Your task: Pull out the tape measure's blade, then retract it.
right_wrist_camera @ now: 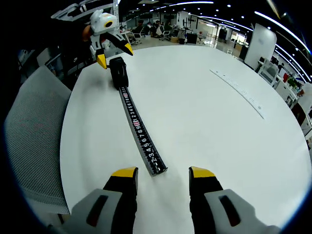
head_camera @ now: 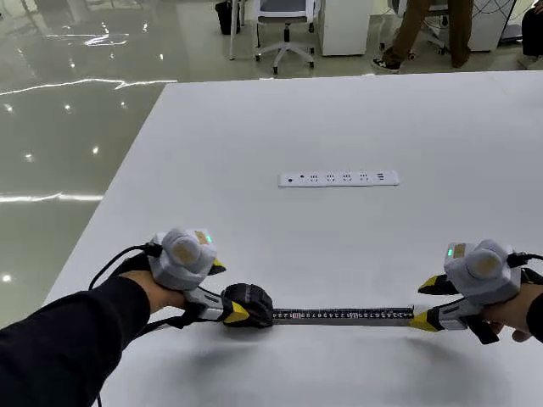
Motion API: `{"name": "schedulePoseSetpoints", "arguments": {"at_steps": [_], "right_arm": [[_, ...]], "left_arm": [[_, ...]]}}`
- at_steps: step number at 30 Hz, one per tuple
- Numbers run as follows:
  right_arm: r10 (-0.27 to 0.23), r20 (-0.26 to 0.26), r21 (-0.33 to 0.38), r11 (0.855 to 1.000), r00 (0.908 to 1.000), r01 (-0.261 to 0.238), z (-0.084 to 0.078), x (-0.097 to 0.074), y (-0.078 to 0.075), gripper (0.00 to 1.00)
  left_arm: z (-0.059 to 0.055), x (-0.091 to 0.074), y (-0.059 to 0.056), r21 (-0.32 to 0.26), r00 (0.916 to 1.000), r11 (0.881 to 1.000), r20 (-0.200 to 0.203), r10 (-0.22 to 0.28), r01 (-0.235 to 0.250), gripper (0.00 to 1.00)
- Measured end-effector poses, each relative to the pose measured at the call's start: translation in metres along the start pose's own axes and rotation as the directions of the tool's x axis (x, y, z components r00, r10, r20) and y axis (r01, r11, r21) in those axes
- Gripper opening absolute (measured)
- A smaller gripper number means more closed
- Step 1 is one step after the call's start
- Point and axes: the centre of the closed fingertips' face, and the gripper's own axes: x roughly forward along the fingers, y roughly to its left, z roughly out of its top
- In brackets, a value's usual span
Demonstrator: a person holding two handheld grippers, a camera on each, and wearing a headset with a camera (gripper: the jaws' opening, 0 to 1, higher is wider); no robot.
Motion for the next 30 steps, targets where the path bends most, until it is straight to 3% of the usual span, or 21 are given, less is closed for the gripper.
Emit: {"name": "schedulePoseSetpoints", "arguments": {"at_steps": [3,5,6,7,9,10,11,12,15,17,19,21,22,24,26,28,29,30], "right_arm": [[-0.026,0.044,0.031,0.999,0.9987,0.025,0.001,-0.012,0.004,0.38],[-0.042,0.056,0.04,0.998,0.9976,0.04,0.0,-0.017,0.007,0.41],[-0.059,0.064,0.047,0.997,0.9962,0.056,0.0,-0.021,0.01,0.43],[-0.071,0.071,0.054,0.996,0.995,0.067,0.0,-0.023,0.011,0.45],[-0.087,0.081,0.07,0.994,0.9929,0.081,-0.002,-0.028,0.016,0.49],[-0.1,0.09,0.071,0.993,0.9909,0.094,-0.003,-0.031,0.016,0.51],[-0.122,0.102,0.085,0.99,0.9873,0.114,-0.003,-0.035,0.017,0.54],[-0.134,0.108,0.098,0.987,0.985,0.124,-0.004,-0.038,0.018,0.56],[-0.173,0.13,0.125,0.98,0.9763,0.157,-0.006,-0.046,0.022,0.62],[-0.195,0.143,0.144,0.974,0.9703,0.174,-0.009,-0.052,0.025,0.67],[-0.218,0.153,0.184,0.965,0.964,0.189,-0.011,-0.059,0.028,0.7],[-0.256,0.178,0.222,0.951,0.9502,0.214,-0.012,-0.067,0.03,0.74],[-0.261,0.189,0.226,0.95,0.9465,0.217,-0.013,-0.07,0.032,0.76],[-0.286,0.205,0.241,0.942,0.9361,0.235,-0.017,-0.079,0.037,0.81],[-0.285,0.206,0.255,0.939,0.9363,0.229,-0.023,-0.086,0.044,0.83],[-0.294,0.202,0.256,0.936,0.9341,0.24,-0.029,-0.092,0.048,0.84],[-0.295,0.199,0.256,0.936,0.9347,0.241,-0.032,-0.094,0.049,0.85],[-0.296,0.196,0.258,0.935,0.9349,0.242,-0.035,-0.097,0.05,0.86]], "left_arm": [[-0.002,-0.012,0.007,-0.105,0.9969,0.994,0.071,0.033,-0.025,0.83],[-0.006,-0.02,0.012,-0.145,0.9941,0.987,0.077,0.077,-0.065,0.95],[-0.006,-0.023,0.015,-0.155,0.9907,0.985,0.104,0.088,-0.071,1.0],[-0.004,-0.026,0.015,-0.146,0.9862,0.987,0.137,0.093,-0.072,0.99],[-0.001,-0.038,0.021,-0.131,0.9692,0.983,0.194,0.152,-0.128,1.0],[0.0,-0.043,0.018,-0.17,0.9647,0.978,0.211,0.158,-0.123,1.0],[-0.001,-0.047,0.013,-0.227,0.9623,0.969,0.224,0.154,-0.102,1.0],[-0.004,-0.05,0.011,-0.241,0.9615,0.966,0.228,0.154,-0.097,1.0],[-0.013,-0.06,0.006,-0.22,0.9562,0.968,0.236,0.174,-0.122,0.99],[-0.011,-0.07,0.005,-0.246,0.9337,0.958,0.287,0.214,-0.144,0.95],[-0.018,-0.078,0.004,-0.276,0.9267,0.949,0.294,0.234,-0.152,0.97],[-0.022,-0.09,0.007,-0.295,0.9055,0.935,0.31,0.29,-0.198,1.0],[-0.027,-0.093,0.006,-0.313,0.9033,0.928,0.305,0.302,-0.204,1.0],[-0.038,-0.098,0.0,-0.322,0.9078,0.924,0.29,0.303,-0.205,1.0],[-0.05,-0.102,-0.008,-0.311,0.9144,0.927,0.271,0.301,-0.212,1.0],[-0.057,-0.107,-0.014,-0.312,0.9153,0.926,0.268,0.301,-0.213,1.0],[-0.059,-0.111,-0.017,-0.313,0.9129,0.925,0.273,0.303,-0.214,1.0],[-0.057,-0.115,-0.018,-0.312,0.9024,0.926,0.302,0.308,-0.212,1.0]]}}
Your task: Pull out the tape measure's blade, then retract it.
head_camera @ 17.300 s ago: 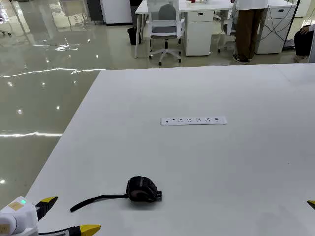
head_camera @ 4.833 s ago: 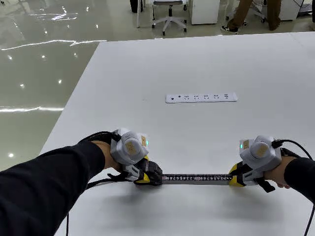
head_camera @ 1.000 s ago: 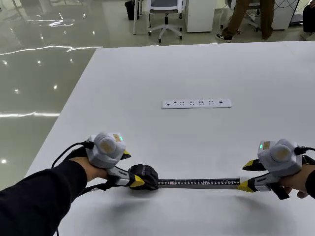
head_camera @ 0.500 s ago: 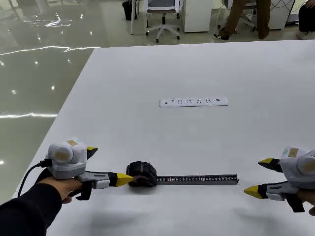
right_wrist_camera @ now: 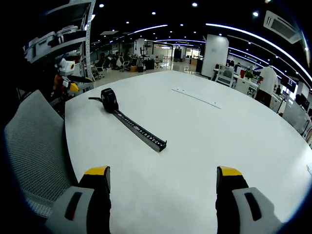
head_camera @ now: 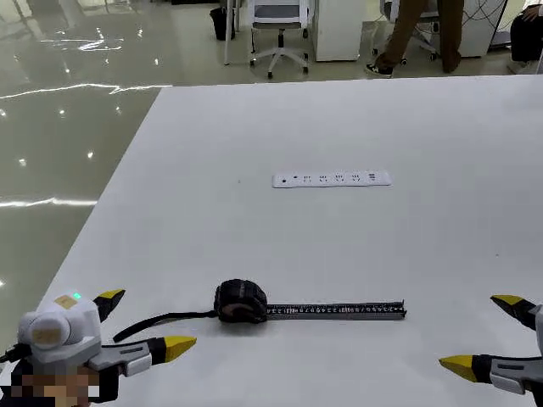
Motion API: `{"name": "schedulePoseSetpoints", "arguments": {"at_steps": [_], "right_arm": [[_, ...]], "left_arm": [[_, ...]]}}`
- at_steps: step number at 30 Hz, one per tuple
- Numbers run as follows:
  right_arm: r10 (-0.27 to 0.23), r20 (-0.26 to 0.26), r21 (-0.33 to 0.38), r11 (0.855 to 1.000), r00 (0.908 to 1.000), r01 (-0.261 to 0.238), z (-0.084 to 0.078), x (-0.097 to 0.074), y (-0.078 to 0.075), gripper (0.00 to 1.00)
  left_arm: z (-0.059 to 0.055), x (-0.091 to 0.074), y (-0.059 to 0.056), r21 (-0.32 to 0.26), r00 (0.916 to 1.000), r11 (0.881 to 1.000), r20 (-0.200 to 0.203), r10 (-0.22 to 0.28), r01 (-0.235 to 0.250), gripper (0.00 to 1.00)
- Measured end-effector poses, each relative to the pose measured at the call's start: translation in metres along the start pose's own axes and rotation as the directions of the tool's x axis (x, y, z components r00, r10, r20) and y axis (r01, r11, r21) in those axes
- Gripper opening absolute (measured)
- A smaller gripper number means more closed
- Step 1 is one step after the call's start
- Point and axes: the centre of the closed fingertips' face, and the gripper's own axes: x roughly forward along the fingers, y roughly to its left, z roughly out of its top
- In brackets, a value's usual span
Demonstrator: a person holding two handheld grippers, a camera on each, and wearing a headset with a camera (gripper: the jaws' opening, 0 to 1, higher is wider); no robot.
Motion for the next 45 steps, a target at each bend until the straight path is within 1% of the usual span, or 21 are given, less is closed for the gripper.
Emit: {"name": "schedulePoseSetpoints", "arguments": {"at_steps": [1,3,5,6,7,9,12,13,14,15,16,17,18,21,22,25,28,35,37,41,45], "right_arm": [[-0.007,-0.001,0.014,1.0,1.0,0.007,-0.003,-0.004,-0.001,0.87],[-0.005,0.004,0.04,0.999,1.0,0.005,-0.008,-0.011,0.001,0.92],[-0.014,0.015,0.041,0.999,0.9998,0.013,-0.011,-0.017,0.003,0.98],[-0.021,0.012,0.034,0.999,0.9997,0.021,-0.015,-0.02,0.003,1.0],[-0.022,0.009,0.031,0.999,0.9997,0.022,-0.017,-0.022,0.004,1.0],[-0.022,0.002,0.029,0.999,0.9997,0.022,-0.024,-0.027,0.007,1.0],[-0.016,-0.011,0.028,0.999,0.9998,0.016,-0.033,-0.033,0.012,1.0],[-0.02,-0.016,0.024,1.0,0.9997,0.02,-0.036,-0.035,0.012,1.0],[-0.022,-0.017,0.018,1.0,0.9996,0.022,-0.038,-0.038,0.013,1.0],[-0.02,-0.014,0.018,1.0,0.9997,0.021,-0.039,-0.039,0.014,1.0],[-0.015,-0.012,0.028,0.999,0.9998,0.016,-0.041,-0.041,0.015,1.0],[-0.013,-0.016,0.029,0.999,0.9998,0.013,-0.042,-0.043,0.016,1.0],[-0.015,-0.017,0.026,1.0,0.9997,0.015,-0.043,-0.045,0.017,1.0],[-0.023,-0.015,0.035,0.999,0.9996,0.023,-0.043,-0.049,0.014,1.0],[-0.027,-0.015,0.034,0.999,0.9995,0.027,-0.043,-0.05,0.013,1.0],[-0.029,-0.018,0.033,0.999,0.9994,0.029,-0.042,-0.051,0.01,1.0],[-0.028,-0.019,0.028,0.999,0.9994,0.029,-0.039,-0.052,0.009,1.0],[-0.017,-0.025,0.024,1.0,0.9995,0.018,-0.041,-0.051,0.008,1.0],[-0.017,-0.023,0.032,0.999,0.9996,0.018,-0.039,-0.052,0.008,1.0],[-0.009,-0.028,0.02,1.0,0.9996,0.01,-0.038,-0.053,0.009,1.0],[-0.018,-0.03,0.013,1.0,0.9994,0.018,-0.038,-0.055,0.007,1.0]], "left_arm": [[0.006,-0.005,-0.003,0.004,0.9988,1.0,0.046,-0.013,0.013,1.0],[0.002,-0.013,-0.001,0.015,0.9994,1.0,0.035,0.006,-0.006,1.0],[0.0,-0.017,-0.002,-0.007,0.9995,1.0,0.03,-0.002,0.002,1.0],[-0.003,-0.019,-0.001,0.003,0.9998,1.0,0.02,0.005,-0.005,1.0],[-0.004,-0.021,0.001,0.021,0.9999,1.0,0.009,0.014,-0.014,1.0],[-0.005,-0.024,0.0,0.003,0.9999,1.0,0.008,0.012,-0.012,1.0],[-0.008,-0.027,0.002,0.013,0.9997,1.0,0.0,0.024,-0.024,1.0],[-0.011,-0.028,0.001,0.012,0.9997,1.0,-0.003,0.022,-0.022,1.0],[-0.015,-0.028,0.003,0.043,0.9993,0.999,-0.012,0.034,-0.034,1.0],[-0.018,-0.028,0.002,0.049,0.9993,0.998,-0.021,0.03,-0.029,1.0],[-0.024,-0.029,0.0,0.028,0.9988,0.999,-0.046,0.019,-0.017,1.0],[-0.024,-0.029,0.0,0.027,0.9987,0.999,-0.047,0.018,-0.016,1.0],[-0.023,-0.032,0.001,0.038,0.999,0.999,-0.039,0.022,-0.021,1.0],[-0.021,-0.034,0.001,0.015,0.9993,1.0,-0.029,0.022,-0.021,1.0],[-0.021,-0.035,0.001,0.017,0.9993,1.0,-0.029,0.023,-0.022,1.0],[-0.023,-0.036,0.0,0.027,0.9985,0.999,-0.047,0.026,-0.025,1.0],[-0.024,-0.037,-0.002,0.011,0.9985,1.0,-0.051,0.019,-0.018,1.0],[-0.024,-0.035,-0.004,0.021,0.9973,1.0,-0.073,0.012,-0.01,1.0],[-0.022,-0.035,-0.005,0.025,0.9975,1.0,-0.071,0.005,-0.003,1.0],[-0.018,-0.034,-0.006,0.026,0.9978,1.0,-0.067,0.004,-0.002,1.0],[-0.018,-0.032,-0.006,0.021,0.9977,1.0,-0.068,-0.001,0.002,1.0]]}}
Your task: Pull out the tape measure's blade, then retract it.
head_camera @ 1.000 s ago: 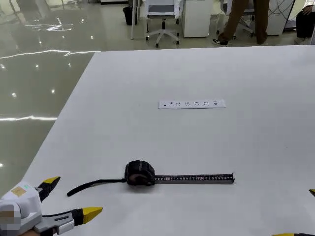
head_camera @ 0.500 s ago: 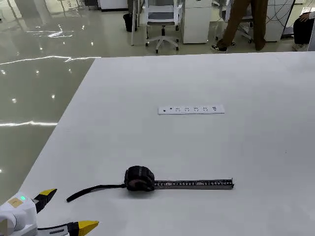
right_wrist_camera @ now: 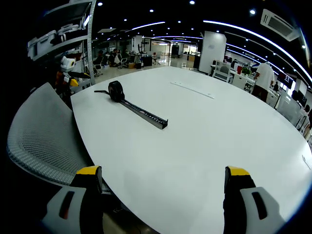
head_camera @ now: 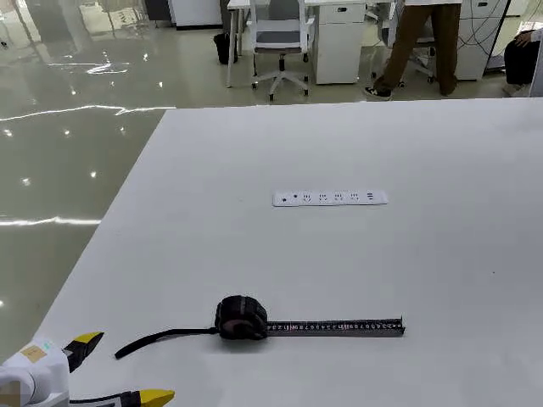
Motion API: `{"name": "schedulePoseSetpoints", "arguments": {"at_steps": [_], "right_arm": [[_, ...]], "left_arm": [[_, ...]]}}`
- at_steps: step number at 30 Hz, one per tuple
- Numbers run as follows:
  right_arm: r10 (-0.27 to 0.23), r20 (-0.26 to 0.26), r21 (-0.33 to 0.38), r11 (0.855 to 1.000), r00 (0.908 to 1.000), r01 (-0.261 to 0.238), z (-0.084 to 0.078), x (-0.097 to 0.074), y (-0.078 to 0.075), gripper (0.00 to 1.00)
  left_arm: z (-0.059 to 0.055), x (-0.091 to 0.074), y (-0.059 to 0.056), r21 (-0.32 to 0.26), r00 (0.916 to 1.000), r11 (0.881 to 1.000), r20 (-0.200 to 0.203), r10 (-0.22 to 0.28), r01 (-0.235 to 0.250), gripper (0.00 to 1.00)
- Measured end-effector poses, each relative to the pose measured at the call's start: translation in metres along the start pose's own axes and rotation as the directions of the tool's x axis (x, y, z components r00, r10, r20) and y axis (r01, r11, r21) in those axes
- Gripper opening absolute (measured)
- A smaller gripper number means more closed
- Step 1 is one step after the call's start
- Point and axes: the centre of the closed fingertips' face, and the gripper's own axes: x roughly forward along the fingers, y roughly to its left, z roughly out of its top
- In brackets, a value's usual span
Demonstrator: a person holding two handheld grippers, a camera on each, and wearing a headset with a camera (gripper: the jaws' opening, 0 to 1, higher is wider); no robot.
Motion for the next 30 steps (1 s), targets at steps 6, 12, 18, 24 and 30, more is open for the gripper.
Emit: {"name": "schedulePoseSetpoints", "arguments": {"at_steps": [6,12,18,24,30], "right_arm": [[-0.006,-0.008,-0.022,1.0,1.0,0.005,-0.003,0.0,0.0,1.0],[0.0,-0.009,-0.016,1.0,1.0,0.0,-0.004,0.0,0.002,1.0],[0.01,-0.018,-0.017,1.0,0.9998,-0.01,-0.004,0.001,0.003,1.0],[0.015,-0.017,-0.017,1.0,0.9997,-0.016,-0.002,0.001,0.001,1.0],[0.023,-0.032,-0.034,0.999,0.9992,-0.024,0.001,0.003,0.0,1.0]], "left_arm": [[0.0,0.004,0.001,-0.002,1.0,1.0,0.006,-0.005,0.005,1.0],[-0.004,0.006,-0.001,-0.003,0.9999,1.0,-0.004,-0.014,0.014,1.0],[-0.007,0.007,0.004,-0.008,0.9999,1.0,-0.002,-0.013,0.013,1.0],[-0.008,0.009,0.007,-0.008,0.9999,1.0,-0.005,-0.009,0.009,1.0],[-0.006,0.019,-0.005,-0.048,0.9996,0.999,-0.027,0.004,-0.005,1.0]]}}
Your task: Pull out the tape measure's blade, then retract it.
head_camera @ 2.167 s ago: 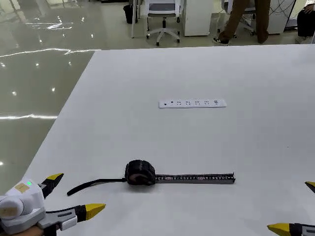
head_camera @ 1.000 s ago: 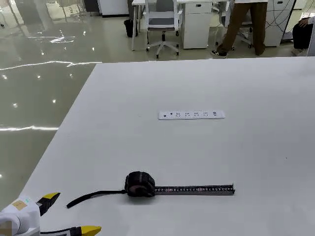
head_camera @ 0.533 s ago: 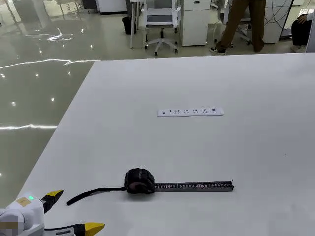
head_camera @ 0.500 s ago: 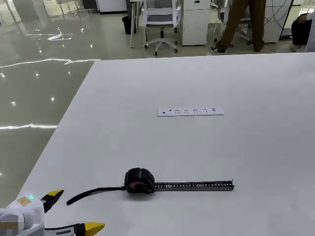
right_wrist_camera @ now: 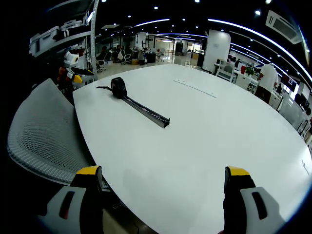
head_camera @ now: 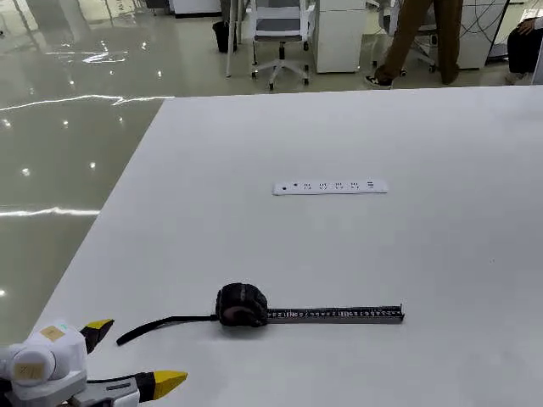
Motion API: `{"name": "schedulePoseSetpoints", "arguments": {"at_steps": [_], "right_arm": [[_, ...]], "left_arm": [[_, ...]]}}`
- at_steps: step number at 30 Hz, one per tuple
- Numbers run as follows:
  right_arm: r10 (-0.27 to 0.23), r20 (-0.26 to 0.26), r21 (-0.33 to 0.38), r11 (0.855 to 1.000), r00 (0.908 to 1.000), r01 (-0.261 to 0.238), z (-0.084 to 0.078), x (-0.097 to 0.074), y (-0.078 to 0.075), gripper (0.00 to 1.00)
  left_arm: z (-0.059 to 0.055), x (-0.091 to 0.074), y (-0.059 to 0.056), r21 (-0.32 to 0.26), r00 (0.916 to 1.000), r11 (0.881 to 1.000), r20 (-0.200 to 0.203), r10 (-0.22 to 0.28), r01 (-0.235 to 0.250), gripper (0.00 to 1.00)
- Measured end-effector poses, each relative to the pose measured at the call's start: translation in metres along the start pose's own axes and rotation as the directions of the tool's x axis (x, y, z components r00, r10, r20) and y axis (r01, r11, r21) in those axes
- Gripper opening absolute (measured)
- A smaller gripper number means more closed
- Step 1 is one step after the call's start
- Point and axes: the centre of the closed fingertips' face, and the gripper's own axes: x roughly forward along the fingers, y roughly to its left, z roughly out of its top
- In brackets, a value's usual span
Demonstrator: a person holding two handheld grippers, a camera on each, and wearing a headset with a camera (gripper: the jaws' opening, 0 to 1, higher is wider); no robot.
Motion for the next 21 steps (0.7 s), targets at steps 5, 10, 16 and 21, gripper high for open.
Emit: {"name": "schedulePoseSetpoints", "arguments": {"at_steps": [5,10,16,21], "right_arm": [[0.015,-0.003,-0.029,0.999,0.9999,-0.015,0.01,0.005,-0.005,0.99],[0.036,-0.013,-0.071,0.997,0.9993,-0.037,0.022,0.013,-0.01,0.98],[0.068,-0.025,-0.137,0.988,0.9974,-0.071,0.04,0.023,-0.014,0.97],[0.096,-0.038,-0.183,0.978,0.9946,-0.102,0.055,0.035,-0.018,0.96]], "left_arm": [[0.012,0.014,-0.024,0.041,0.9997,0.999,-0.022,-0.008,0.009,1.0],[0.025,0.033,-0.041,0.031,0.9996,0.999,-0.026,-0.008,0.009,1.0],[0.035,0.058,-0.051,-0.033,0.9993,0.999,-0.03,0.023,-0.024,1.0],[0.04,0.071,-0.054,-0.025,0.9979,0.998,-0.031,0.057,-0.057,1.0]]}}
